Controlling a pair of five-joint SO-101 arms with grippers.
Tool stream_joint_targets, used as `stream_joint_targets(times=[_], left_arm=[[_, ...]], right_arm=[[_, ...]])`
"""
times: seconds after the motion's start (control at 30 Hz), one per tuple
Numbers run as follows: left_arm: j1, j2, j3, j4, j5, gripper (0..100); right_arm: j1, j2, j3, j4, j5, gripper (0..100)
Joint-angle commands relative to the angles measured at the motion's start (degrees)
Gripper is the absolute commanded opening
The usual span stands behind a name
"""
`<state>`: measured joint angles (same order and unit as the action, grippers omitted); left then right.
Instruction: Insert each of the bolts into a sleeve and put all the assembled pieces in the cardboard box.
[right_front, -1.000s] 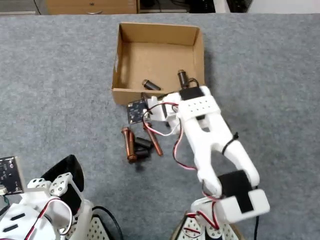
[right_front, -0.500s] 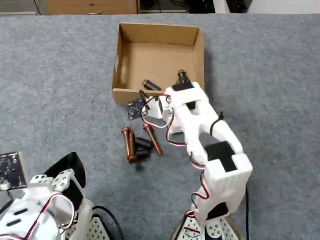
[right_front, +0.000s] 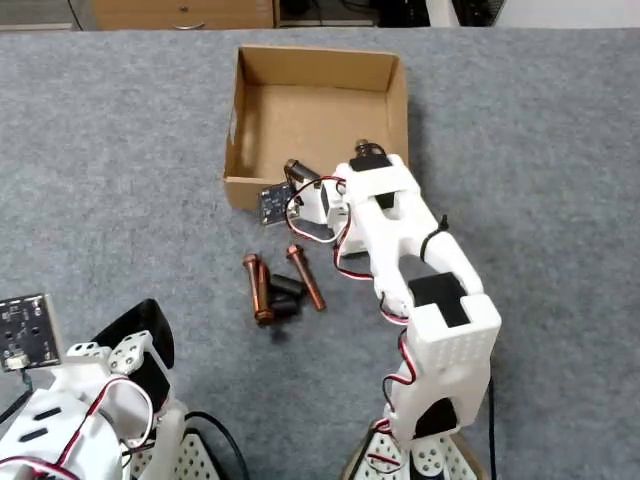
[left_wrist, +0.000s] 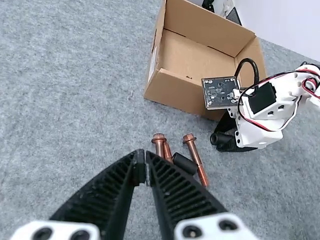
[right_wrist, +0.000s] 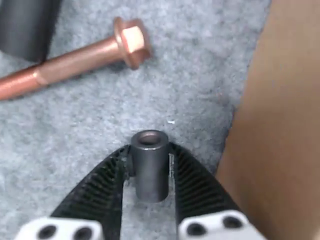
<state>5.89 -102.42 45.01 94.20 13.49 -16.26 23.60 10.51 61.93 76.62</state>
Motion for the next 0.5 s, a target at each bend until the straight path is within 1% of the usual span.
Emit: stream_joint_targets(times=[0.0,0.17,0.3,0.47], left_arm=[[-0.35,-0.4,0.09,-1.32,0.0,2],[-0.09,-0.31,0.09,-1.32,0.0,2],[-0.09,0.04,0.09,-1.32,0.0,2],[-0.09,0.04,0.88,-2.02,0.0,2]], right_arm=[[2.24,-2.95,0.04,3.34,0.53,0.1],[2.07,-13.49,0.04,6.42,-5.36,0.1],[2.07,-23.69,0.13,8.44,-7.91,0.1],[2.33,-37.58,0.13,8.35,-16.35,0.1]])
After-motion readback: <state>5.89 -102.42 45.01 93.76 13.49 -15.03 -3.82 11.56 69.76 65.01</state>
